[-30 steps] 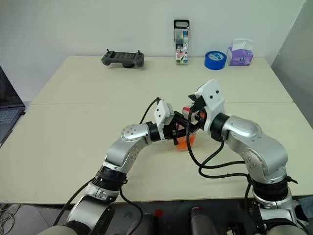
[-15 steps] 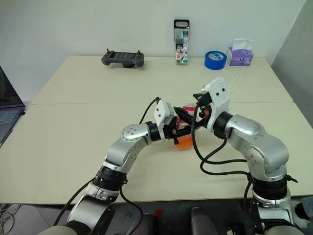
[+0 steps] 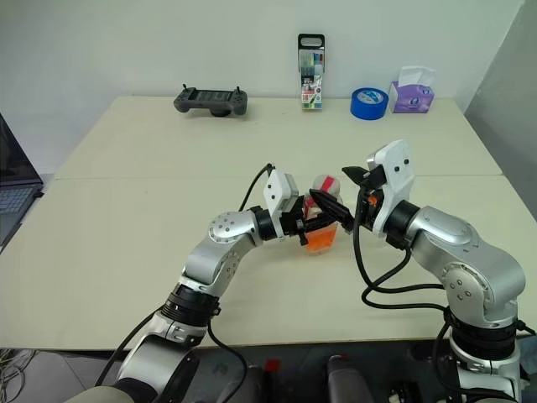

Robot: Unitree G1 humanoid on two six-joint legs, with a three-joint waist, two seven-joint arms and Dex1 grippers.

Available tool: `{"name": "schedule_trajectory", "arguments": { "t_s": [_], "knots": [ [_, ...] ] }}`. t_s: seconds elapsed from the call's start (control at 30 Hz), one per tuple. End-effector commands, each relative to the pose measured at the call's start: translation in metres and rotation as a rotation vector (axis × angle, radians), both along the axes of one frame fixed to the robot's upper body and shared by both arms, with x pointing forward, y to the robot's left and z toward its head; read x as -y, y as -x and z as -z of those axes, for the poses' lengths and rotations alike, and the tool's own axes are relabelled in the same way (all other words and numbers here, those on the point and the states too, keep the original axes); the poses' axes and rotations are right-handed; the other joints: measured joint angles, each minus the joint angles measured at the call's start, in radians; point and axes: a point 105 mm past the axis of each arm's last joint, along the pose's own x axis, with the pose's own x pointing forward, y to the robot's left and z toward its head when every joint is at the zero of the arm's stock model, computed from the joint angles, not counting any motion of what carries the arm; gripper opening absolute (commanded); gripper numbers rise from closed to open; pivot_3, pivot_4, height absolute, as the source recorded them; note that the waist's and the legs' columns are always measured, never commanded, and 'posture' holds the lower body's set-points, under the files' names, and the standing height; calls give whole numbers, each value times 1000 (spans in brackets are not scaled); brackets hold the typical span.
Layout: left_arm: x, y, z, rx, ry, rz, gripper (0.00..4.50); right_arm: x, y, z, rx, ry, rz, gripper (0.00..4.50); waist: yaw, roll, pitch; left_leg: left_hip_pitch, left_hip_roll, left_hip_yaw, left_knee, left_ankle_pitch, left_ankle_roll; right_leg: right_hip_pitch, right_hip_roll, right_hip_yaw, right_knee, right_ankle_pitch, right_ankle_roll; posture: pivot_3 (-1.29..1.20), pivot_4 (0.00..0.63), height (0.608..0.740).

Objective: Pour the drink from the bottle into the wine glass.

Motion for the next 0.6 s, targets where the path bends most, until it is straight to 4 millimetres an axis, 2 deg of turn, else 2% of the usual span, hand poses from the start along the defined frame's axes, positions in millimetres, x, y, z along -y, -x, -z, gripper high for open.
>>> {"name": "schedule_trajectory", "arguments": {
  "t_s": [0.03,0.1,0.2,0.3,0.4,0.43,0.6],
  "knots": [
    [0,0,-20,69,44,2,1671,-3,4,-13,60,-6,-8,4436,0,0,0,0,0,0,0,0,0,0,0,0,0,0,0,0,150,740],
    [0,0,-20,69,43,3,1671,-5,4,-14,61,-11,-12,4436,0,0,0,0,0,0,0,0,0,0,0,0,0,0,0,0,150,740],
    [-1,0,-20,69,42,2,1671,-8,5,-17,70,-31,-23,3823,0,0,0,0,0,0,0,0,0,0,0,0,0,0,0,0,150,740],
    [-2,0,-18,60,38,-3,1671,-12,9,-24,99,-27,-41,2802,0,0,0,0,0,0,0,0,0,0,0,0,0,0,0,0,150,740],
    [-5,-4,-11,25,39,-23,1670,-15,17,-39,133,-53,-75,1725,0,0,0,0,0,0,0,0,0,0,0,0,0,0,0,0,150,740],
    [-7,-5,-8,22,33,-29,1670,-16,20,-42,142,-51,-87,1598,-1,0,0,0,0,0,0,0,0,0,0,0,0,0,0,0,150,740],
    [-9,-8,-1,4,26,-45,1670,-16,29,-49,159,-35,-119,1594,1,0,0,-1,0,-1,0,0,0,0,0,-1,0,0,0,0,150,740]
  ]
}}
